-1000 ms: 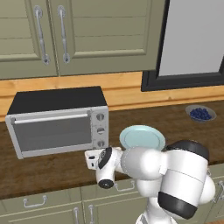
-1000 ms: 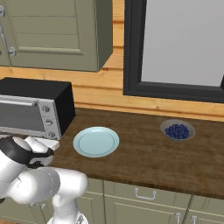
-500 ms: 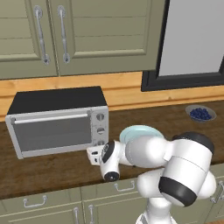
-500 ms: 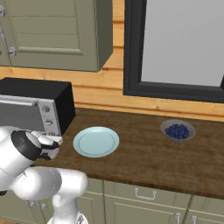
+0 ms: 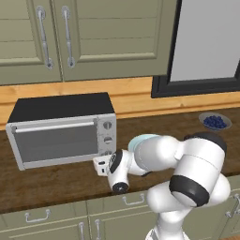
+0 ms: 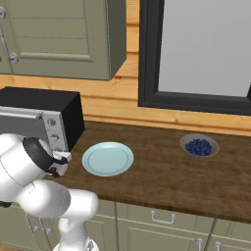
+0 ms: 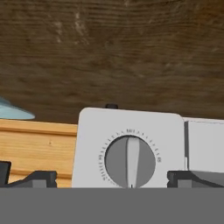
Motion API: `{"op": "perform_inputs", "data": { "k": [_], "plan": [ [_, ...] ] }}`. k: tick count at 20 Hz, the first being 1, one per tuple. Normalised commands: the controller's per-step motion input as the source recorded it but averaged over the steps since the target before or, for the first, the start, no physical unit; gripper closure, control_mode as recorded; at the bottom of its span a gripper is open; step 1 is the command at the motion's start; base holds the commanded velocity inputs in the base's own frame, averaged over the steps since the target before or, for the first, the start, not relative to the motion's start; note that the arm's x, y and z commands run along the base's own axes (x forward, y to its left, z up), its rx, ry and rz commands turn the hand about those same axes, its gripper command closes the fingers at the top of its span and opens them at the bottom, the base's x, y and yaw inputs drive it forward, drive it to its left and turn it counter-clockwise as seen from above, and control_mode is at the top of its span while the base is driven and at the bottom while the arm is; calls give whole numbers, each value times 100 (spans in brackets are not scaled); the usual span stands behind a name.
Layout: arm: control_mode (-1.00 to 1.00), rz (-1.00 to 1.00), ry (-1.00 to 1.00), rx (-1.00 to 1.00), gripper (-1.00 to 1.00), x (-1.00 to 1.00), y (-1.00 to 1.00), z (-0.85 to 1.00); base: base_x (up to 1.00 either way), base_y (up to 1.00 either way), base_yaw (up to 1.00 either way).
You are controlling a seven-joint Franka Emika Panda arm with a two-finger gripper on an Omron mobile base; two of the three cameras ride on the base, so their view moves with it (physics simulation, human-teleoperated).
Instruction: Pick up the kebab skewer and baguette bread, and place them inside the toaster oven. Close the toaster oven door and start by setting the timer.
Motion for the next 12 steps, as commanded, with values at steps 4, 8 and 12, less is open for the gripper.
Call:
{"op": "perform_inputs", "data": {
  "k": [4, 8, 12],
  "plan": [
    [-100, 0, 0, 0, -100, 0, 11, -2, 0, 0, 0],
    [-100, 0, 0, 0, -100, 0, 17, 0, 0, 0, 0],
    [-100, 0, 0, 0, -100, 0, 12, 0, 0, 0, 0]
  ]
}}
